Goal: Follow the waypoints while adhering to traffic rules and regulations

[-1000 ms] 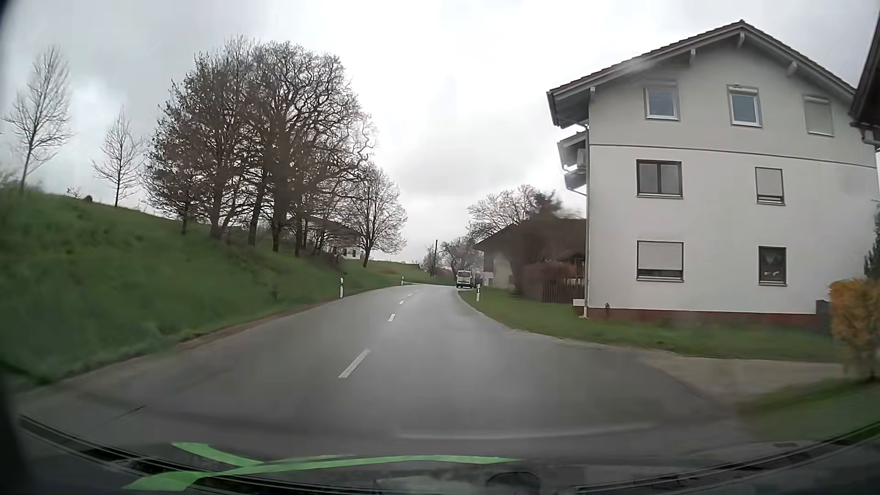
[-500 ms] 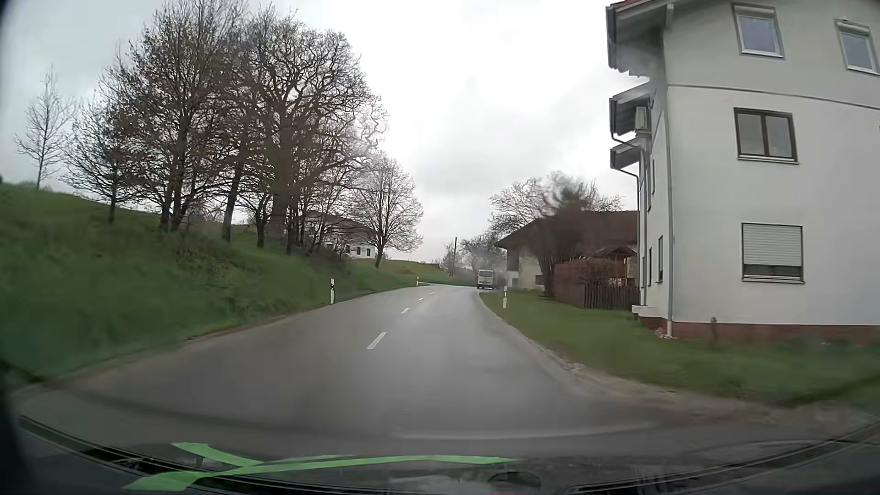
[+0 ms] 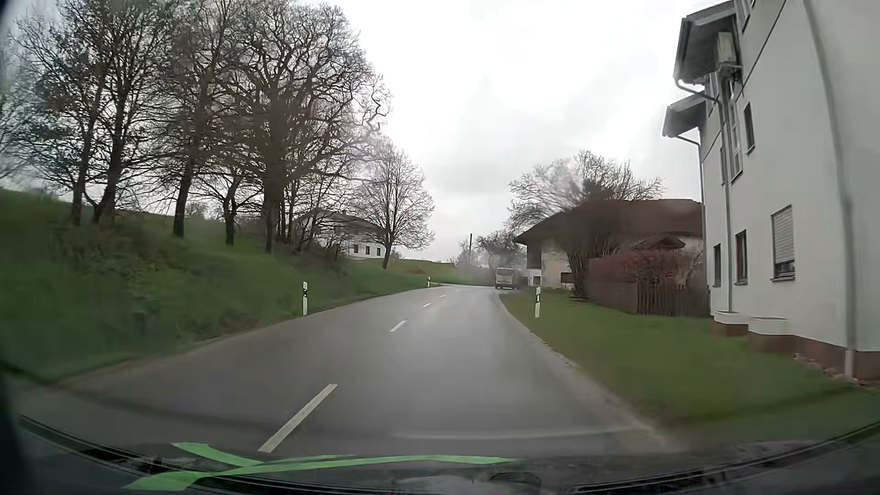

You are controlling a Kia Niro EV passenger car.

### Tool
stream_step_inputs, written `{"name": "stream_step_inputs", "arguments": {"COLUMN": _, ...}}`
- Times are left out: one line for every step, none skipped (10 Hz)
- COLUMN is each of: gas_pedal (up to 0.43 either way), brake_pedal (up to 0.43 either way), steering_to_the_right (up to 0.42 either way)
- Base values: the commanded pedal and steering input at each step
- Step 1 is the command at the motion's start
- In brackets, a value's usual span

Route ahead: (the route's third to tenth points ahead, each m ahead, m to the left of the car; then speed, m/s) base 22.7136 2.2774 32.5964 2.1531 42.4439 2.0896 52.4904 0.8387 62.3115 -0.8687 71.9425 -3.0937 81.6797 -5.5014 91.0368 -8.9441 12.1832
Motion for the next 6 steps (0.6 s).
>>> {"name": "stream_step_inputs", "arguments": {"gas_pedal": 0.000, "brake_pedal": 0.000, "steering_to_the_right": -0.014}}
{"name": "stream_step_inputs", "arguments": {"gas_pedal": 0.000, "brake_pedal": 0.000, "steering_to_the_right": -0.010}}
{"name": "stream_step_inputs", "arguments": {"gas_pedal": 0.000, "brake_pedal": 0.000, "steering_to_the_right": -0.009}}
{"name": "stream_step_inputs", "arguments": {"gas_pedal": 0.000, "brake_pedal": 0.000, "steering_to_the_right": -0.009}}
{"name": "stream_step_inputs", "arguments": {"gas_pedal": 0.000, "brake_pedal": 0.000, "steering_to_the_right": -0.008}}
{"name": "stream_step_inputs", "arguments": {"gas_pedal": 0.000, "brake_pedal": 0.000, "steering_to_the_right": -0.007}}
